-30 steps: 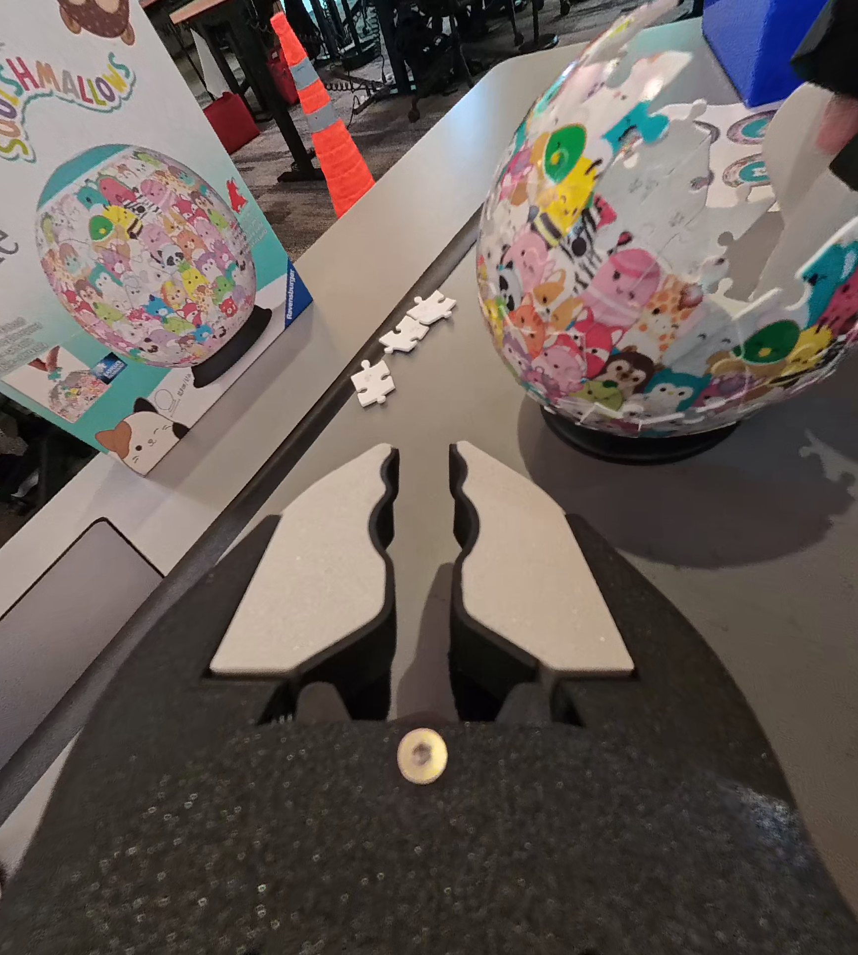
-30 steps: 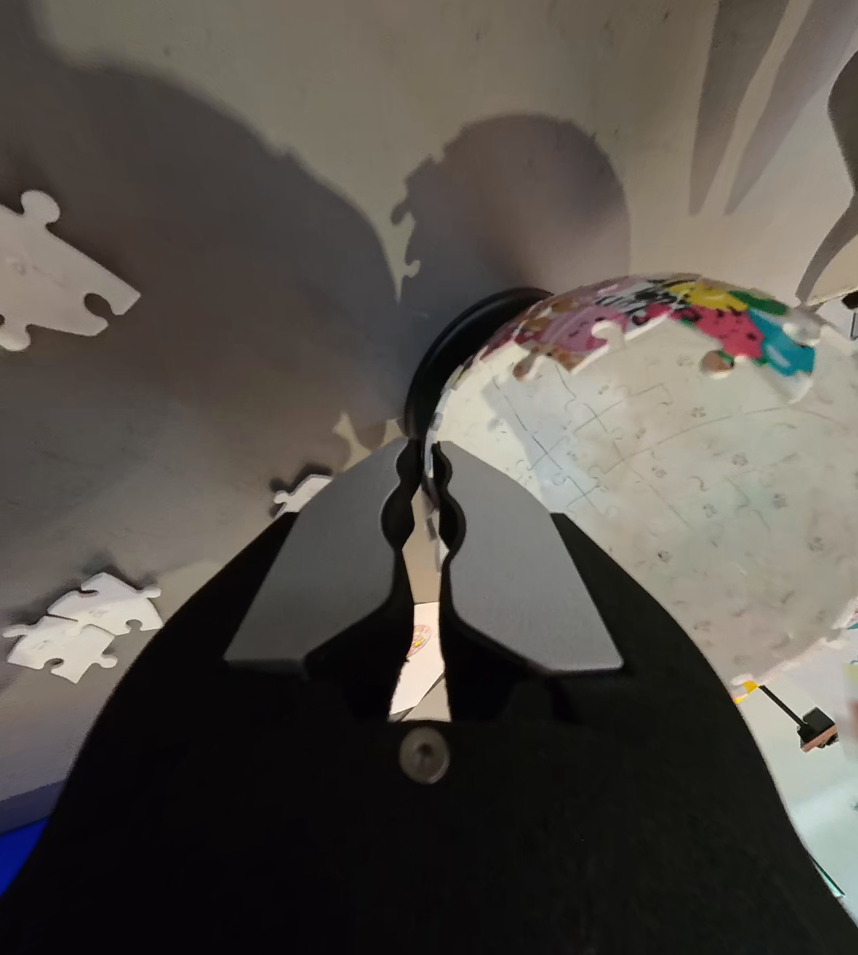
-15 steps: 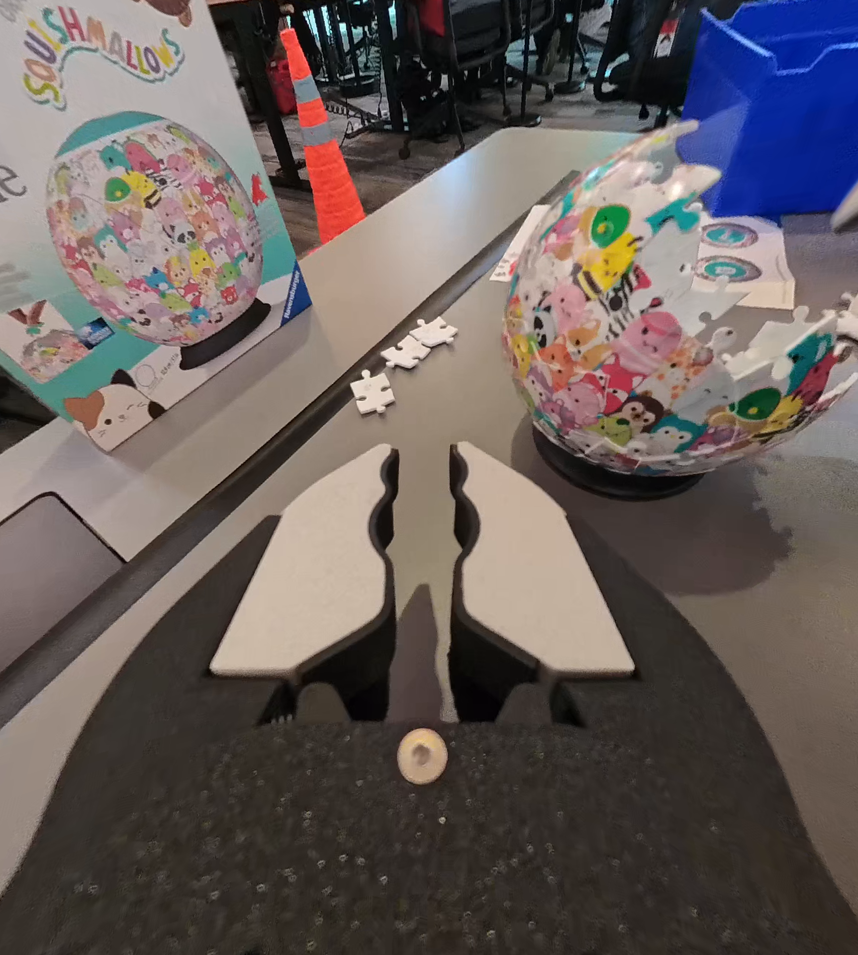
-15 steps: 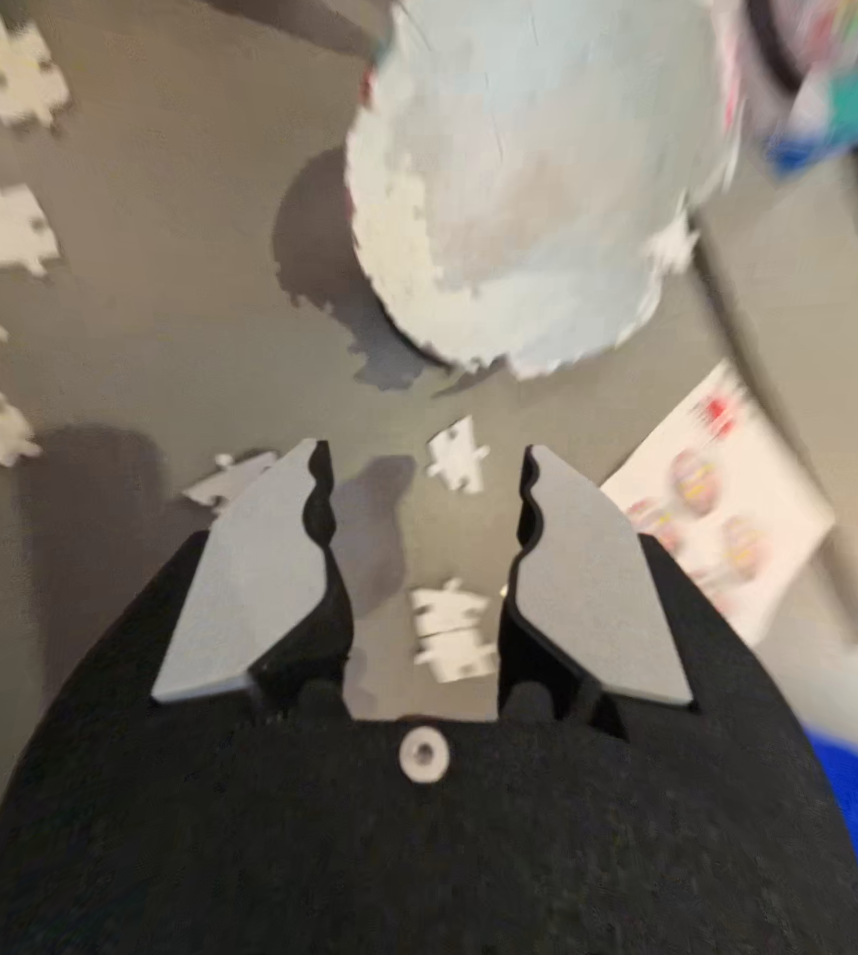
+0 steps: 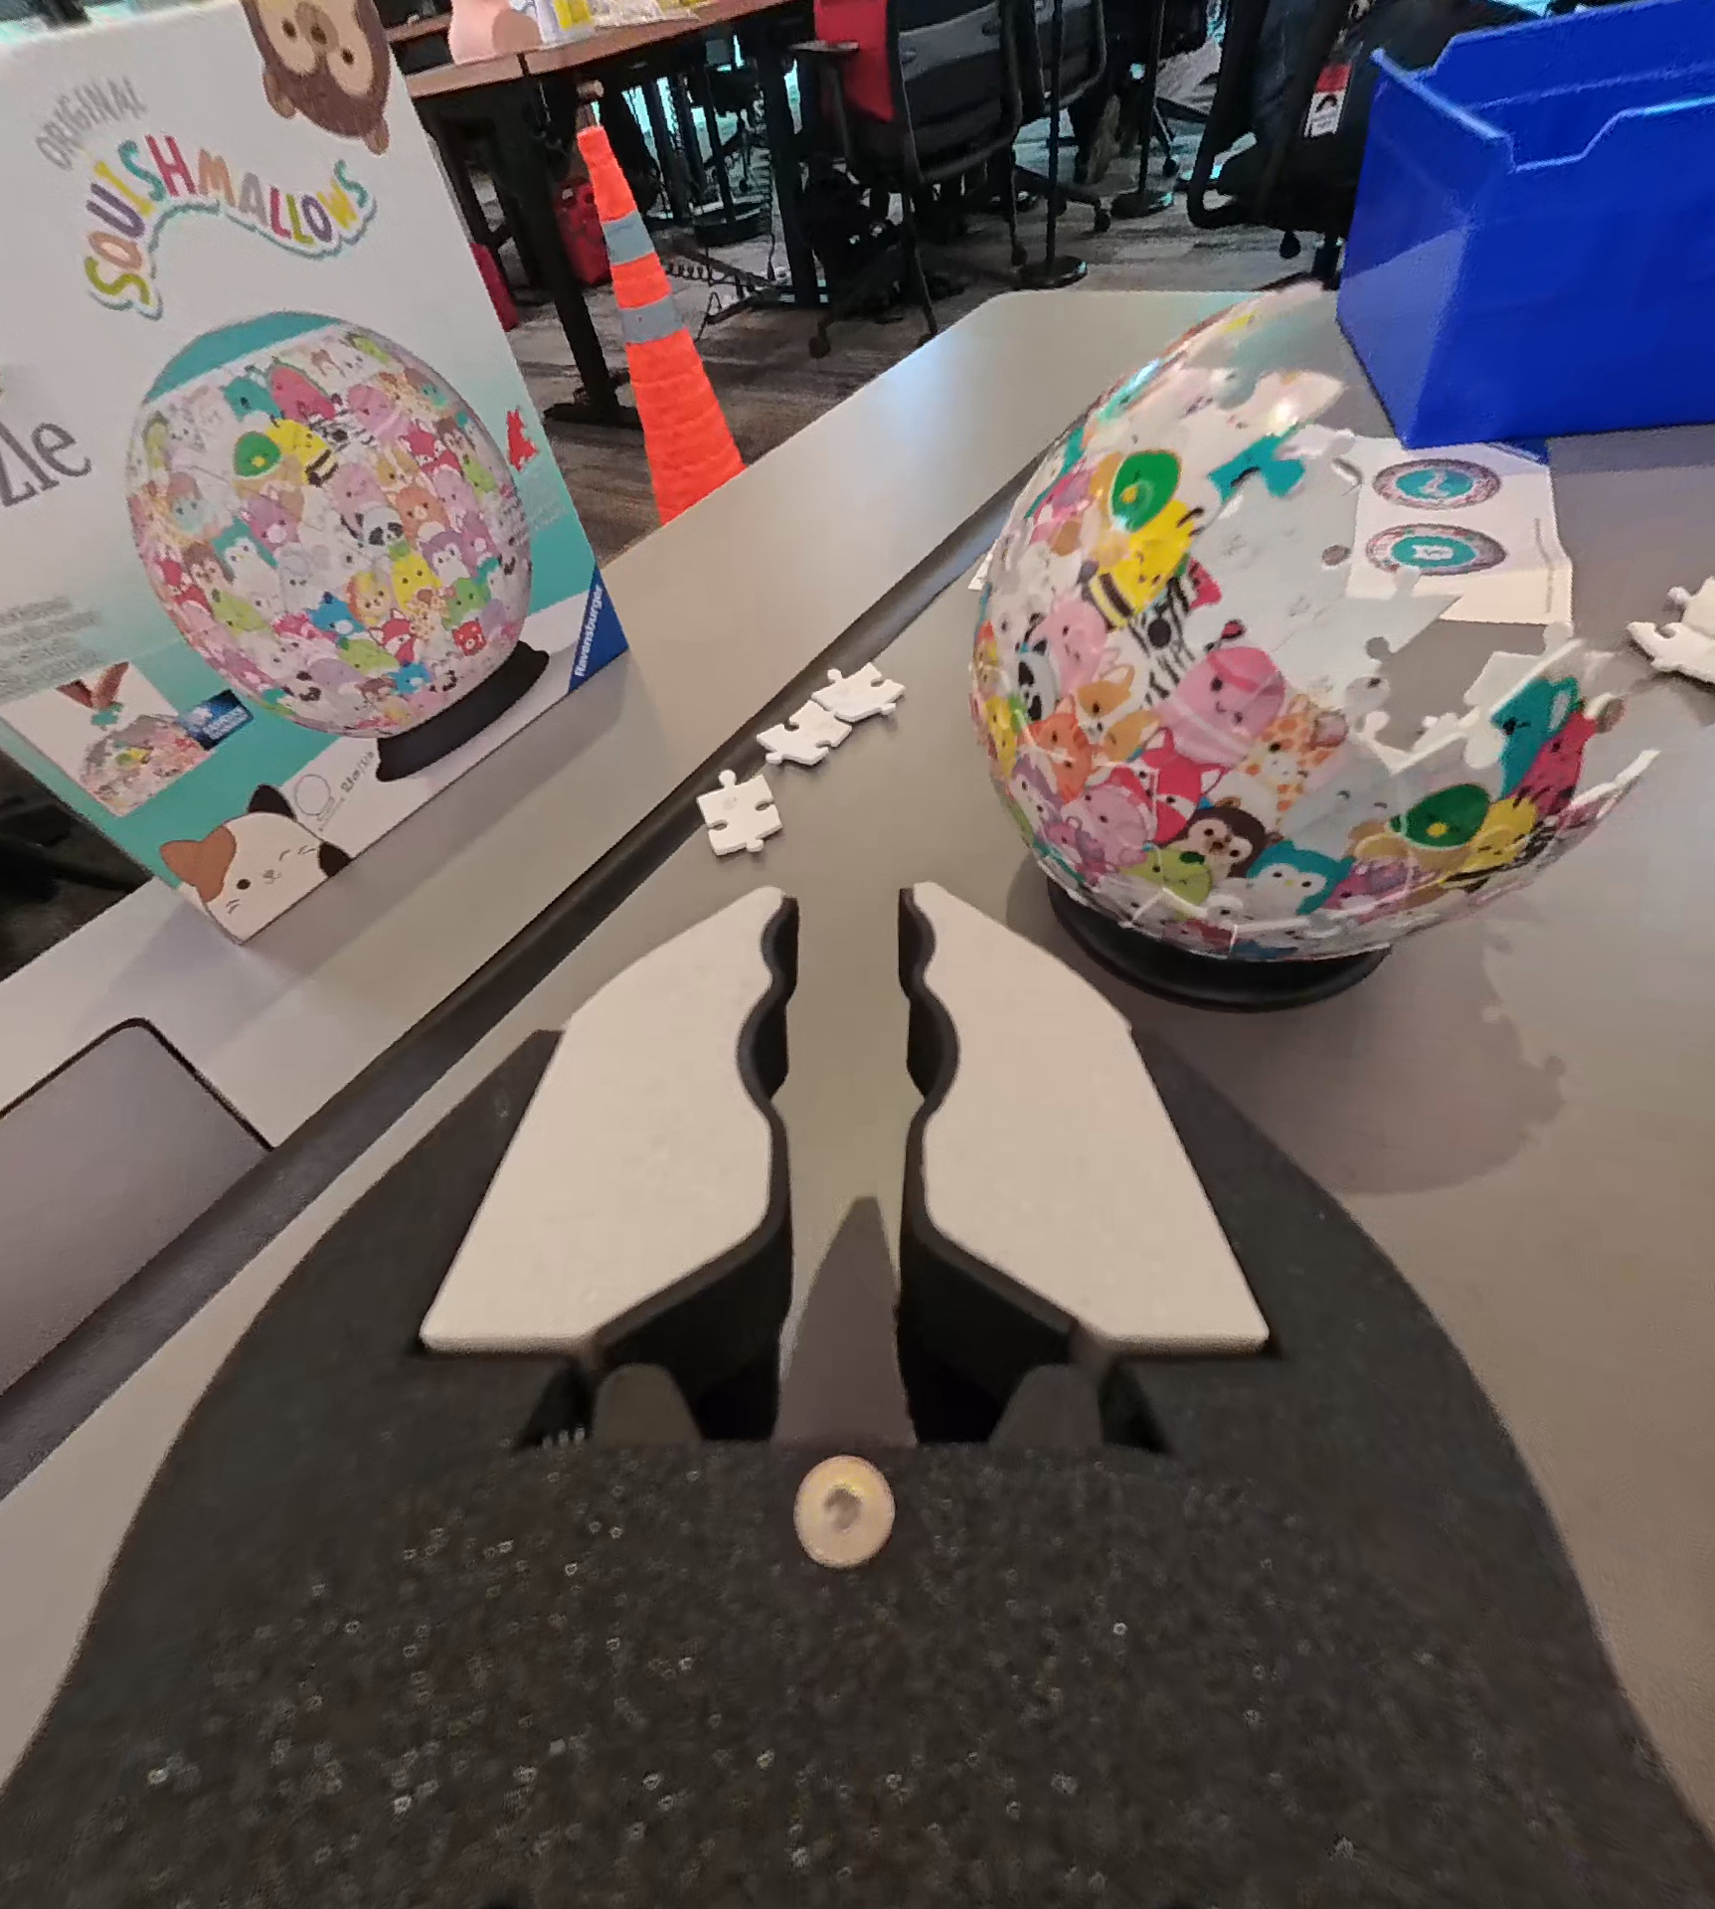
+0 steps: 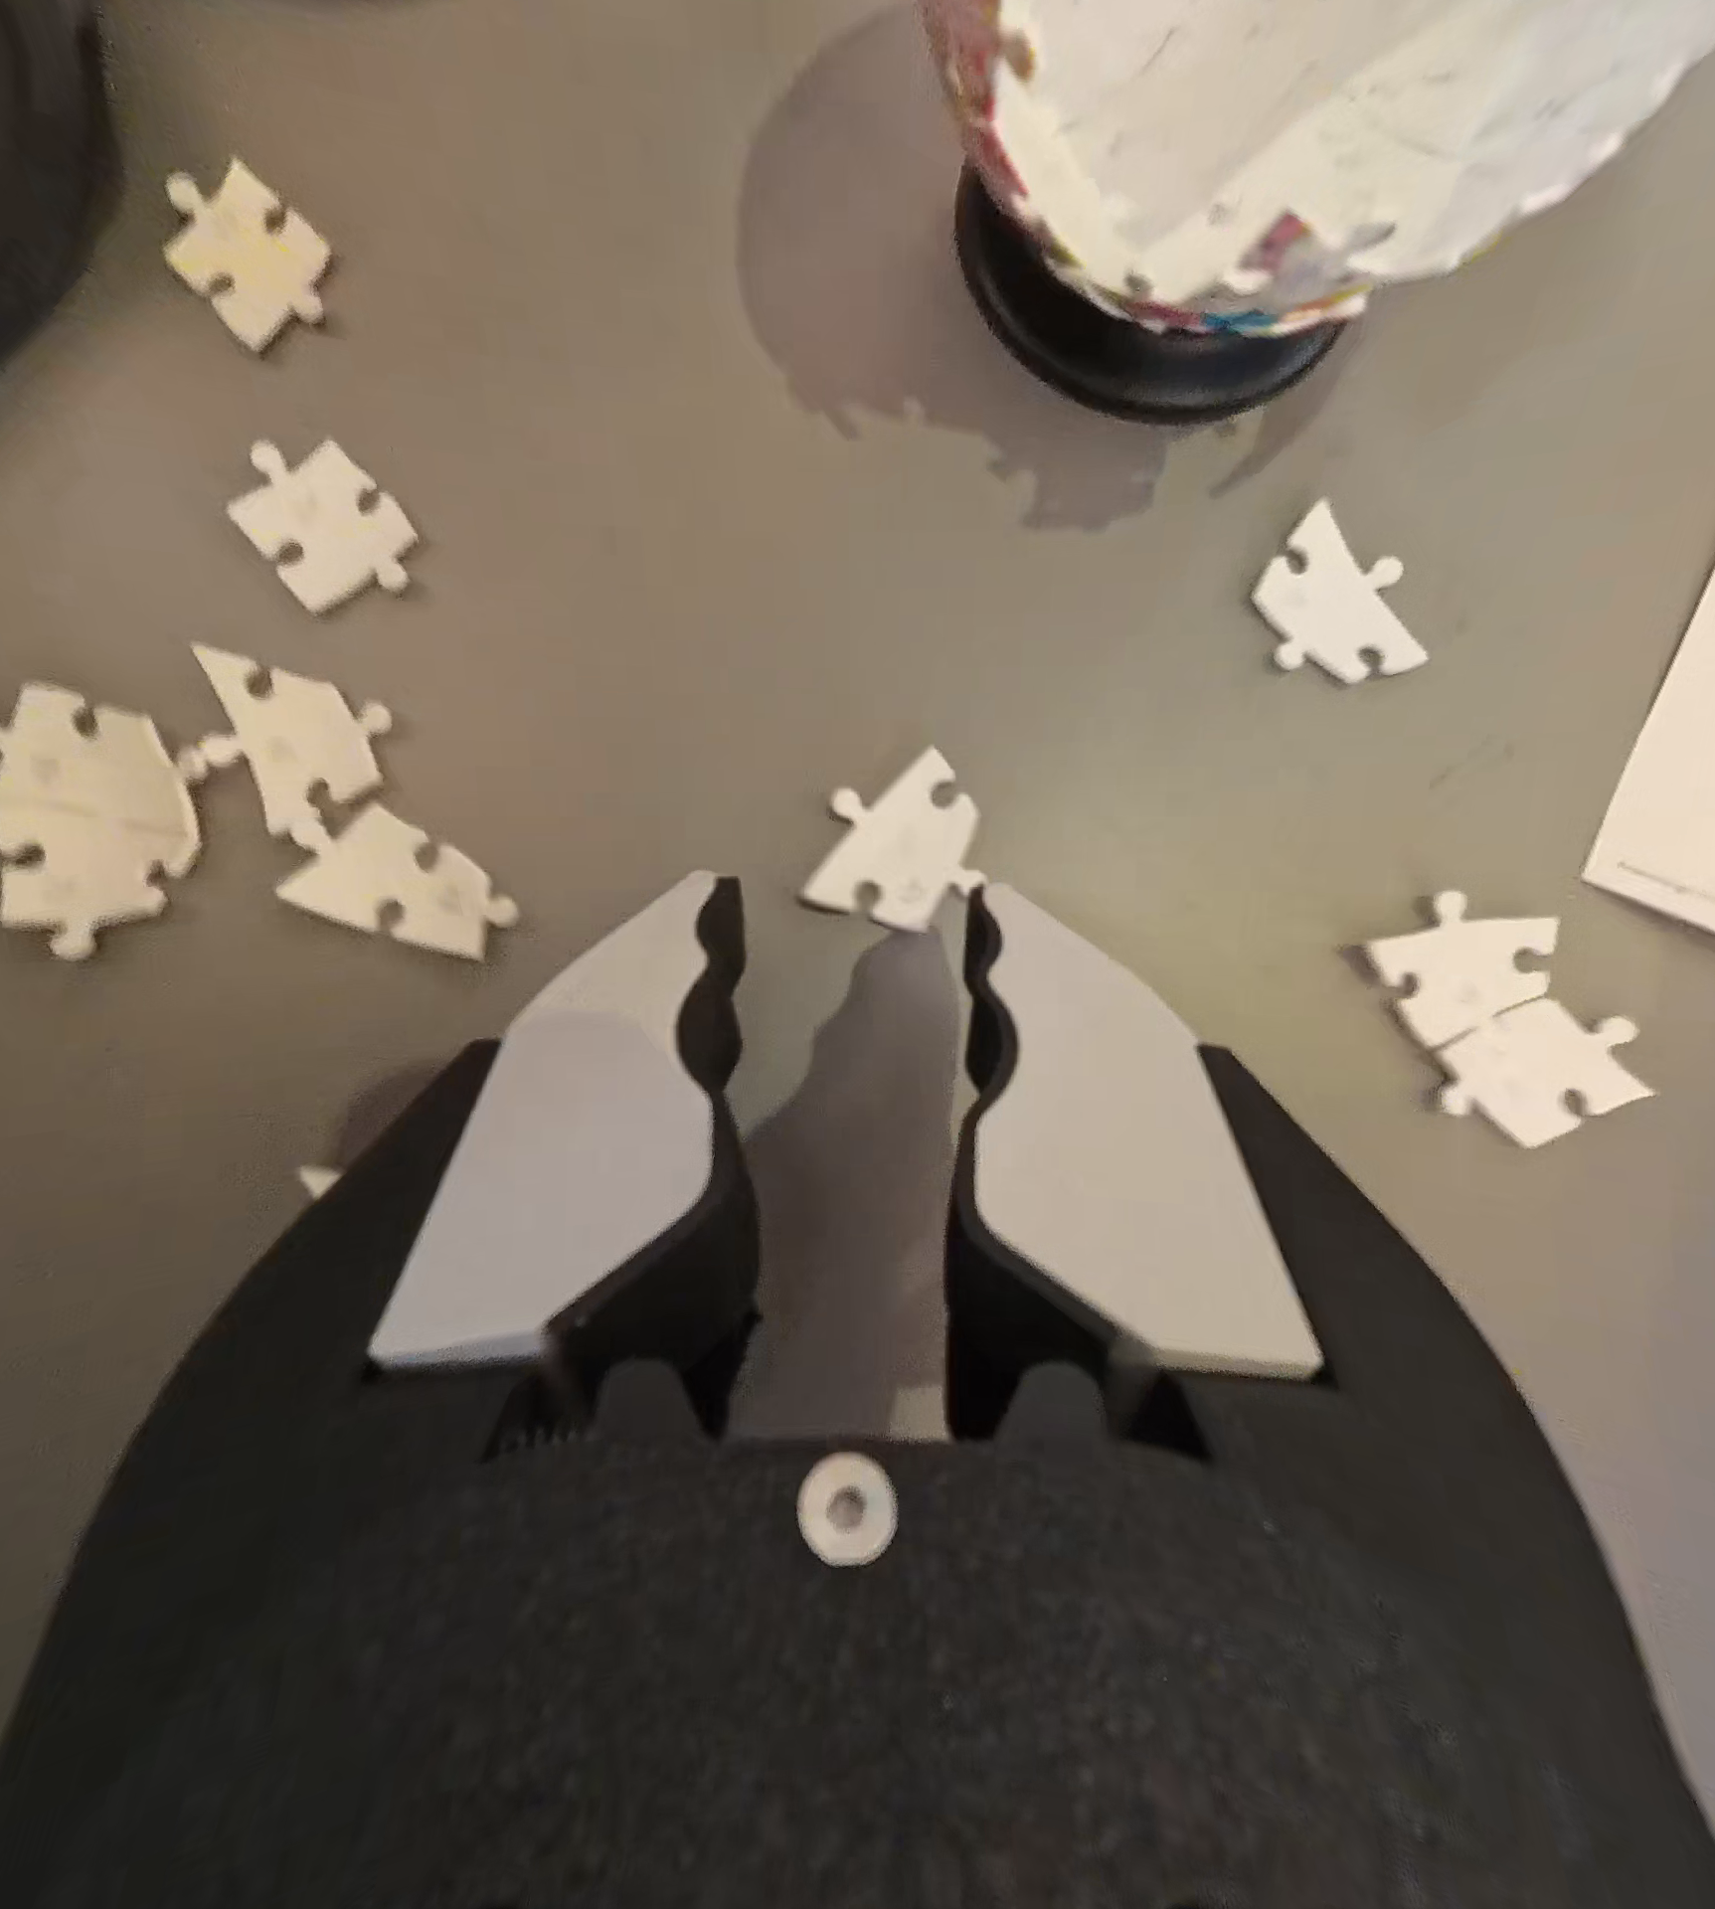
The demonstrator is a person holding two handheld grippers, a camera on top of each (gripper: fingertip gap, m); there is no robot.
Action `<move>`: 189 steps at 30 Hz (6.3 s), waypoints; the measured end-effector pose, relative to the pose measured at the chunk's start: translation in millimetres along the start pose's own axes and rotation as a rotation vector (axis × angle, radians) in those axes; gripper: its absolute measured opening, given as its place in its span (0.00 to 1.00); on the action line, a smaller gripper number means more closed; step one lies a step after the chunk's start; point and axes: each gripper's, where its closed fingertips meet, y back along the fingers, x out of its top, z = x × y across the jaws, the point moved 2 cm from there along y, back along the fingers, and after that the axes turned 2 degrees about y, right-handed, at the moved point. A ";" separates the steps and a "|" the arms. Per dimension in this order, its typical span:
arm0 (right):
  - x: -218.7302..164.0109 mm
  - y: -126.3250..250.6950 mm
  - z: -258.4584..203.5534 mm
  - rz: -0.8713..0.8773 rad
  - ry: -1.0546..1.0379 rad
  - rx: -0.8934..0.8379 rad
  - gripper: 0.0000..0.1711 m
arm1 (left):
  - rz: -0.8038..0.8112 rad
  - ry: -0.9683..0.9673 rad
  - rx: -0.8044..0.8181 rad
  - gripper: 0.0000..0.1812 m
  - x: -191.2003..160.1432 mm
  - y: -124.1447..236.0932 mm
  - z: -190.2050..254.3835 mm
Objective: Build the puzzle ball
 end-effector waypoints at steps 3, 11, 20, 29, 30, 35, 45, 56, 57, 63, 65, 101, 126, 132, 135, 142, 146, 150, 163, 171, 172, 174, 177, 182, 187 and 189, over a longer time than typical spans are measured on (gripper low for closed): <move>-1.8 -9.6 -2.2 -0.001 -0.026 -0.124 0.23 | 0.017 -0.001 -0.007 0.10 3.7 1.4 5.0; 7.3 -14.4 -32.6 0.027 -0.212 0.118 0.27 | 0.039 -0.103 -0.018 0.09 10.0 3.0 25.9; 5.2 -18.1 -3.9 -0.019 0.064 0.010 0.22 | 0.036 -0.046 -0.037 0.09 8.0 2.0 22.6; 3.0 -26.2 -2.4 -0.004 0.089 -0.039 0.03 | 0.022 -0.066 -0.042 0.09 6.2 -0.1 25.9; 2.7 -25.9 -2.0 -0.008 0.095 -0.042 0.03 | 0.022 -0.066 -0.041 0.09 6.2 -0.1 25.8; 4.7 -21.7 -0.2 -0.004 0.153 -0.065 0.03 | 0.041 -0.069 -0.032 0.09 9.6 2.7 25.3; 66.7 51.2 -20.3 0.236 0.581 0.316 0.03 | 0.328 0.252 -0.565 0.10 52.9 69.9 122.6; 97.1 54.6 -40.5 0.036 1.113 0.399 0.03 | 0.040 0.577 -1.186 0.15 32.9 77.8 179.9; 97.0 53.6 -41.6 0.012 1.146 0.403 0.03 | 0.023 0.577 -1.206 0.15 31.3 78.7 183.1; 99.6 48.6 -42.1 -0.073 1.262 0.383 0.03 | 0.007 0.588 -1.256 0.02 29.8 81.5 187.2; 107.3 49.0 -36.5 -0.036 1.238 0.328 0.03 | 0.039 0.639 -1.217 0.02 33.0 76.8 179.7; 85.8 35.9 0.1 0.251 1.152 -0.160 0.01 | 0.047 0.666 -0.911 0.18 23.5 54.3 136.8; 115.0 -26.4 91.2 -0.182 1.929 0.415 0.01 | -0.014 0.416 -0.710 0.16 4.0 45.3 100.8; 109.1 -37.9 93.5 -0.243 2.006 0.422 0.01 | -0.019 0.420 -0.713 0.16 3.4 45.3 101.3; 104.9 -41.3 90.9 -0.272 2.026 0.455 0.01 | -0.022 0.422 -0.713 0.16 3.2 45.2 101.5; 105.1 -44.5 93.4 -0.336 2.054 0.477 0.01 | -0.027 0.416 -0.712 0.16 2.4 45.0 102.5; 107.8 -41.9 94.5 -0.356 2.052 0.480 0.01 | -0.028 0.420 -0.713 0.16 2.1 44.9 102.5; 107.1 -41.6 93.3 -0.358 2.050 0.484 0.01 | -0.028 0.416 -0.710 0.16 2.0 44.9 102.6; 117.0 -25.8 88.8 -0.298 2.014 0.421 0.01 | -0.006 -0.086 -0.347 0.00 20.3 20.5 179.4; 132.2 -20.3 95.8 -0.251 2.003 0.325 0.01 | -0.294 -0.405 0.013 0.00 -5.8 -58.7 203.3; 134.6 -16.2 95.4 -0.232 1.978 0.317 0.01 | -0.307 -0.393 0.021 0.00 -6.0 -62.7 201.8; 135.7 -7.2 95.4 -0.199 1.940 0.296 0.01 | -0.312 -0.353 0.041 0.00 -3.3 -69.0 196.2; 127.5 3.9 99.2 -0.190 1.903 0.255 0.01 | -0.322 -0.308 0.063 0.00 -1.8 -74.9 188.9; 109.1 14.2 106.2 -0.217 1.882 0.231 0.01 | -0.313 -0.287 0.092 0.00 0.1 -75.0 183.0; 108.5 11.9 116.0 -0.247 1.897 0.210 0.01 | -0.304 -0.296 0.103 0.00 3.4 -79.2 182.4; 108.5 9.5 114.4 -0.248 1.905 0.216 0.01 | -0.303 -0.297 0.108 0.00 4.0 -79.5 181.8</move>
